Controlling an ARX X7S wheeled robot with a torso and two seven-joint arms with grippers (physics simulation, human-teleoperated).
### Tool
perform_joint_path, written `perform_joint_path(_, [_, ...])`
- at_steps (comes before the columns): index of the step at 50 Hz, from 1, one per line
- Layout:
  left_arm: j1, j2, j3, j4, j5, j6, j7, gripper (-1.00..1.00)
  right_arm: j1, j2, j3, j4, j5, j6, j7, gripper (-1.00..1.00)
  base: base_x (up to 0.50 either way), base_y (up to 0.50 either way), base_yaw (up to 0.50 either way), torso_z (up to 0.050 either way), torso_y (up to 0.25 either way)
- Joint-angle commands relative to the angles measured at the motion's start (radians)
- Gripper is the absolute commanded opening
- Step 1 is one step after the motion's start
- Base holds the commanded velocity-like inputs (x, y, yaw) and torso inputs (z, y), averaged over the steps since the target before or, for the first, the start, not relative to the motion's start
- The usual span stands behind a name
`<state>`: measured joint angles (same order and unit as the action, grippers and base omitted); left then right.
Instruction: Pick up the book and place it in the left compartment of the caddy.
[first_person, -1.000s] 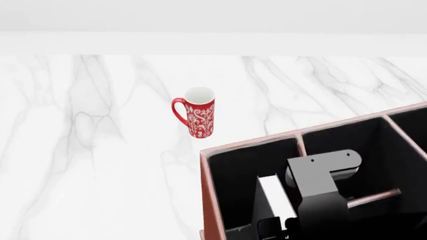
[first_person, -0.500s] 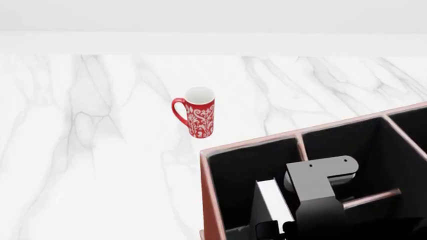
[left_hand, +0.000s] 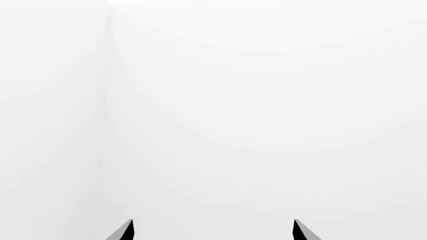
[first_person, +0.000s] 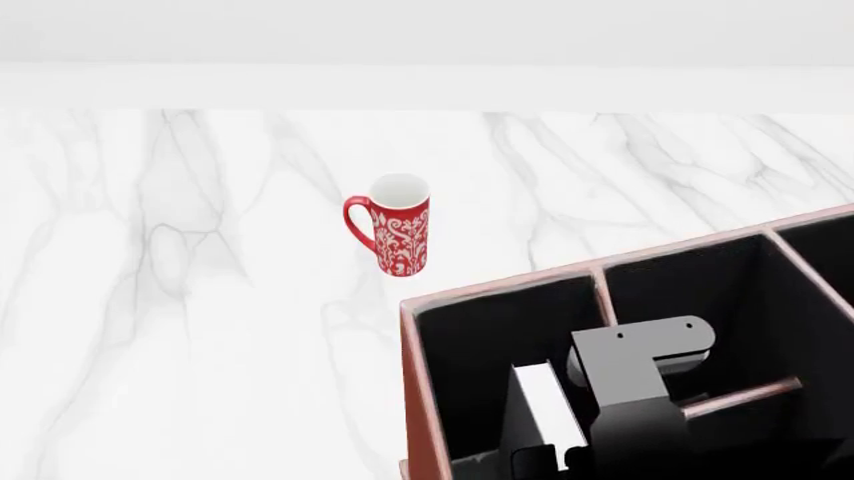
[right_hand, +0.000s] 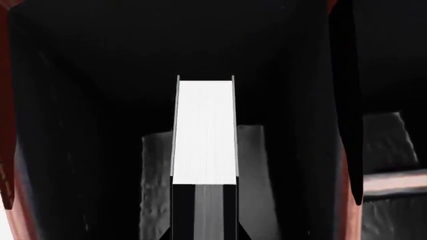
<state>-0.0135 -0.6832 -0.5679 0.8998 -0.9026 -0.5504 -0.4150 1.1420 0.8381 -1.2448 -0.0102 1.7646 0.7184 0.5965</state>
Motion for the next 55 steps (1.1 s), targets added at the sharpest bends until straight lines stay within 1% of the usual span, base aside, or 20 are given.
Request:
perform_joint_path(1, [0.002, -0.001, 0.002, -0.001, 0.001, 0.004, 0.0, 1.0, 0.02, -0.001, 0.024, 0.0, -0.053, 0.01, -0.014, -1.0, 0.0, 0.0, 0.0, 0.0, 0.0])
perform_joint_path(6, [0.005, -0.001, 0.002, 0.001, 0.003, 0.006, 0.0, 1.0, 0.017, -0.003, 0.029, 0.007, -0.041, 0.005, -0.013, -1.0, 0.0, 0.0, 0.0, 0.0, 0.0])
perform_joint_path(7, [0.005, -0.002, 0.001, 0.002, 0.0, 0.006, 0.0, 1.0, 0.018, -0.001, 0.03, 0.007, -0.038, 0.004, -0.008, 1.0, 0.0, 0.0, 0.0, 0.0, 0.0])
perform_joint_path(26, [0.011, -0.006, -0.008, 0.006, -0.01, 0.01, -0.005, 1.0, 0.025, 0.011, 0.049, -0.02, -0.025, -0.009, 0.015, 1.0, 0.0, 0.0, 0.0, 0.0, 0.0])
perform_joint_path(39, [0.012, -0.007, -0.004, 0.004, -0.009, 0.014, -0.006, 1.0, 0.051, 0.058, 0.106, -0.14, 0.013, -0.052, 0.095, 1.0, 0.0, 0.0, 0.0, 0.0, 0.0])
perform_joint_path(49, [0.012, -0.011, -0.005, 0.005, -0.016, 0.014, -0.011, 1.0, 0.048, 0.097, 0.144, -0.253, -0.004, -0.111, 0.155, 1.0, 0.0, 0.0, 0.0, 0.0, 0.0])
perform_joint_path(55, [0.015, -0.011, -0.004, 0.007, -0.014, 0.017, -0.009, 1.0, 0.042, 0.123, 0.157, -0.316, -0.023, -0.129, 0.163, 1.0, 0.0, 0.0, 0.0, 0.0, 0.0])
